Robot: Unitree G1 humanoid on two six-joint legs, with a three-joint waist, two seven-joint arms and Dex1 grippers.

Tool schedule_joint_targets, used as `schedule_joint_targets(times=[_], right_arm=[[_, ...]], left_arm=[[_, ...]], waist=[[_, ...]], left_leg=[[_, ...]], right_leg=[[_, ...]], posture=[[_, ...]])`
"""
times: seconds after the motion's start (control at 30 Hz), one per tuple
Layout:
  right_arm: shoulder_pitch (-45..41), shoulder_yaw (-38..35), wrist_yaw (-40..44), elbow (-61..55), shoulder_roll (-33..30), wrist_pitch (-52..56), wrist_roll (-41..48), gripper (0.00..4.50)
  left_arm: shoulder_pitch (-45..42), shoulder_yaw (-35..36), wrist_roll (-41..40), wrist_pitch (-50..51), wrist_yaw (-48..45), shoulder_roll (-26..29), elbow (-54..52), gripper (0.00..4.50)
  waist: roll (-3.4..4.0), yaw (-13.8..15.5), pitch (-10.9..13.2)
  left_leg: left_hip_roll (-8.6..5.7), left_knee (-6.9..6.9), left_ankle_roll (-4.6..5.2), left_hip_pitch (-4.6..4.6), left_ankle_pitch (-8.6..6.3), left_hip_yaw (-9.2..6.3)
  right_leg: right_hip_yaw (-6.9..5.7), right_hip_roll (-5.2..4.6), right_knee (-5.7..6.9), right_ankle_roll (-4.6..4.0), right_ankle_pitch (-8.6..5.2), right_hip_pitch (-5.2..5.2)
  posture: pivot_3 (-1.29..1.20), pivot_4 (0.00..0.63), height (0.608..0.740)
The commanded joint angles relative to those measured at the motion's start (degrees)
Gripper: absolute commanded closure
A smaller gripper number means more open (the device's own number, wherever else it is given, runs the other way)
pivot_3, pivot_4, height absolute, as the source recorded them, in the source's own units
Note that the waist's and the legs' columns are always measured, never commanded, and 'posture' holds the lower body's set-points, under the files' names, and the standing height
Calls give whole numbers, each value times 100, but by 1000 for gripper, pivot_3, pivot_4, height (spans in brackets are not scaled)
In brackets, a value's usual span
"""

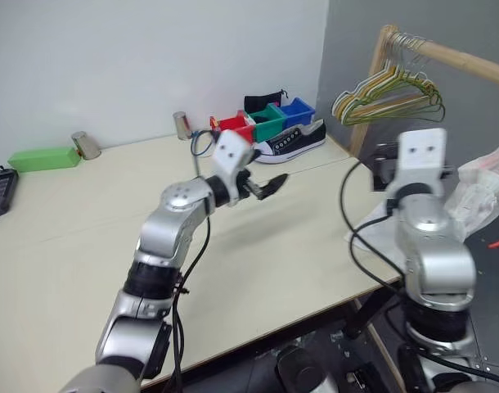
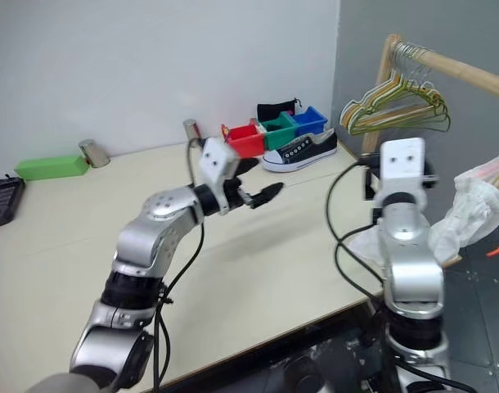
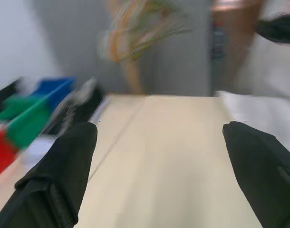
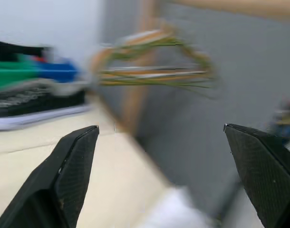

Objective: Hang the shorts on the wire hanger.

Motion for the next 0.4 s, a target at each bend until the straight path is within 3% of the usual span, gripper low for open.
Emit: schedule_joint_targets(times=[0.03,0.17,0.23,0.37,0.4], right_arm=[[-158,160,182,895,245,-1061,159,38],[-208,118,159,2130,617,-1883,303,38],[-217,-9,189,2464,780,-2058,467,38],[-251,-48,276,3115,851,-2422,514,38],[-244,-52,285,3206,838,-2468,510,38]], left_arm=[[606,548,137,221,832,-91,-692,0],[1457,834,365,110,1616,-361,-1076,0],[1717,958,409,52,1899,-505,-1196,0],[2183,935,616,-58,2291,-699,-1355,0],[2249,919,618,-59,2331,-748,-1377,0]], waist=[[-9,141,-10],[-18,618,-17],[-21,1001,-18],[-21,1446,-18],[-21,1446,-18]], left_leg=[[7,0,0,8,0,-1],[2,1,-1,3,0,-10],[0,3,-2,0,0,-14],[-1,3,-4,-5,0,-18],[-1,3,-5,-3,-1,-17]], right_leg=[[7,1,-3,2,2,0],[1,3,1,0,3,1],[-3,3,4,0,3,0],[-2,6,2,-4,6,-8],[-1,6,0,-5,6,-7]], posture=[[-298,14,740],[-187,4,740],[-161,5,740],[-98,19,740],[-94,20,740]])
